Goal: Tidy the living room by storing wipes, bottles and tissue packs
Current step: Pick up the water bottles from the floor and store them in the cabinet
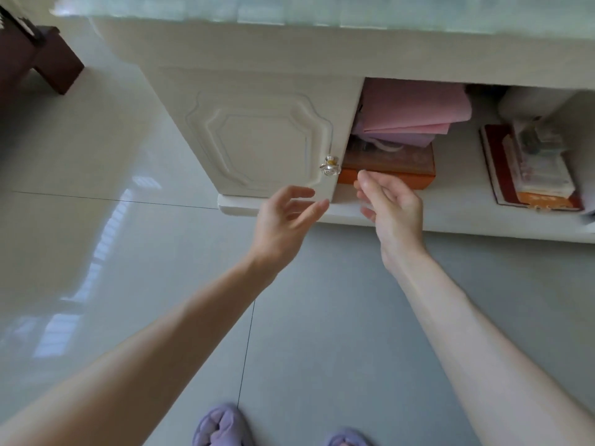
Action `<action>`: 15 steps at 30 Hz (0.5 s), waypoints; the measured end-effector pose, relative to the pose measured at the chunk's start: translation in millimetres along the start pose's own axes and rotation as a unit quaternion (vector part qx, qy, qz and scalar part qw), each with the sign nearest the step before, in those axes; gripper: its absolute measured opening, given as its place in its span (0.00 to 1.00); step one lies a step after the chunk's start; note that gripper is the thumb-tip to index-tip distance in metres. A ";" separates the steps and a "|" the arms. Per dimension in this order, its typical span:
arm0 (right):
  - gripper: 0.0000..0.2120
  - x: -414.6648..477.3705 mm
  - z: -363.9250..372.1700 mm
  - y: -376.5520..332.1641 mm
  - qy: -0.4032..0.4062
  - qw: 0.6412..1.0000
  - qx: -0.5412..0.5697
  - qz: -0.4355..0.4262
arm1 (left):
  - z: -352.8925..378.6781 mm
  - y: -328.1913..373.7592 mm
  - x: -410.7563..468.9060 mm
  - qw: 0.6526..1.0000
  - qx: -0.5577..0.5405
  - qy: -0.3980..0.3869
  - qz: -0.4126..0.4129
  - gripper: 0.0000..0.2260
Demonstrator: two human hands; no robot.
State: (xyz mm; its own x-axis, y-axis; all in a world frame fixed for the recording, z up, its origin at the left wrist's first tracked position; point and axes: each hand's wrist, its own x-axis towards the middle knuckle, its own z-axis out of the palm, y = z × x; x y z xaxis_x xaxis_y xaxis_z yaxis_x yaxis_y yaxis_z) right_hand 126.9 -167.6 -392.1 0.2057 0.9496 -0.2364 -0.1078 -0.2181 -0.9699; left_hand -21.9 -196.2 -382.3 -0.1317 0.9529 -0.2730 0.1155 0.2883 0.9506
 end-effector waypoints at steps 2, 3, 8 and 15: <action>0.04 -20.8 -7.9 -19.9 -0.004 1.000 -0.012 0.020 | -1.2 21.2 -20.0 1.000 0.003 -0.008 -0.013 0.09; 0.03 -31.2 -13.1 -33.0 -0.003 0.999 -0.018 0.028 | -1.5 35.0 -30.5 1.000 0.011 -0.012 -0.019 0.08; 0.04 -74.0 -36.5 -113.0 0.022 0.996 -0.015 0.086 | 0.2 116.0 -71.9 0.997 0.022 -0.039 -0.062 0.07; 0.02 -105.1 -57.3 -254.8 0.064 0.991 -0.009 0.118 | 3.7 254.9 -102.2 0.993 0.028 -0.086 -0.076 0.07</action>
State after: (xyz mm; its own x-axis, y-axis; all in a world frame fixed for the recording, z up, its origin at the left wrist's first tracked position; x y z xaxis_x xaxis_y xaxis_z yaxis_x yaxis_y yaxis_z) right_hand 188.6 -224.7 -123.4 0.2984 0.8354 -0.4616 -0.1508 -0.4363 -0.8871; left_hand 24.7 -219.8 -112.7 0.0178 0.8988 -0.4380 0.1615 0.4298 0.8884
